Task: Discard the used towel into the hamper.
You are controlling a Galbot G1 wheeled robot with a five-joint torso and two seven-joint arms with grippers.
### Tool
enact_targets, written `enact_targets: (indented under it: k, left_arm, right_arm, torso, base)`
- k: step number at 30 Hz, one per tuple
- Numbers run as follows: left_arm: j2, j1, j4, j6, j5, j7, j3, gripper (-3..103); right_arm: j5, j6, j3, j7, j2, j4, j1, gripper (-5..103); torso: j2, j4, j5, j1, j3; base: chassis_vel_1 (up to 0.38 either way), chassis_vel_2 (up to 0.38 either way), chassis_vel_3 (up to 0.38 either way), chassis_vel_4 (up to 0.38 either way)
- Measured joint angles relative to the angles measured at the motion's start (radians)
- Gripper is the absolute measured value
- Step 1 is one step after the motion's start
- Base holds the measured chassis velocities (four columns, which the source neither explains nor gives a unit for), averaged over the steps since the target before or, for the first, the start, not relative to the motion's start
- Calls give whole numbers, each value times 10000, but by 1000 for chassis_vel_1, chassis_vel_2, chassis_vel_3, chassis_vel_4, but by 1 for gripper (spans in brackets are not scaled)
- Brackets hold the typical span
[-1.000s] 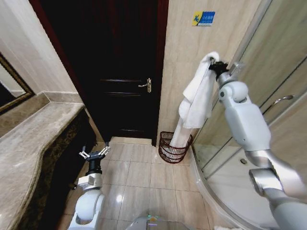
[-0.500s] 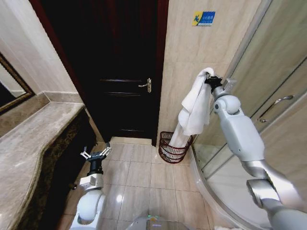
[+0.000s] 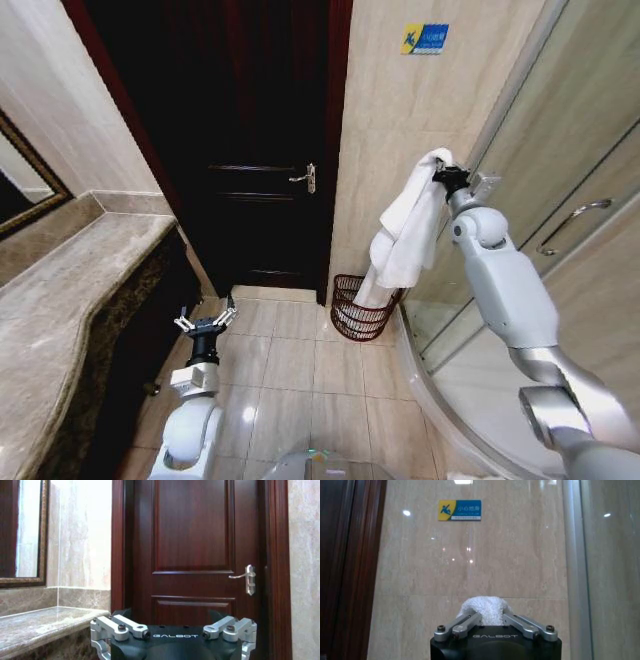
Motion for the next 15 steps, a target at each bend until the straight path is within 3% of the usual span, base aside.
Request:
enact_targets:
  k: [15]
  left_arm:
    - [-86, 32, 116, -233, 542, -93, -33, 100]
  right_arm:
    - [119, -33, 249, 0, -341, 388, -461, 3]
  torso:
    - [0, 2, 0, 0, 0]
  base:
    - [23, 27, 24, 30]
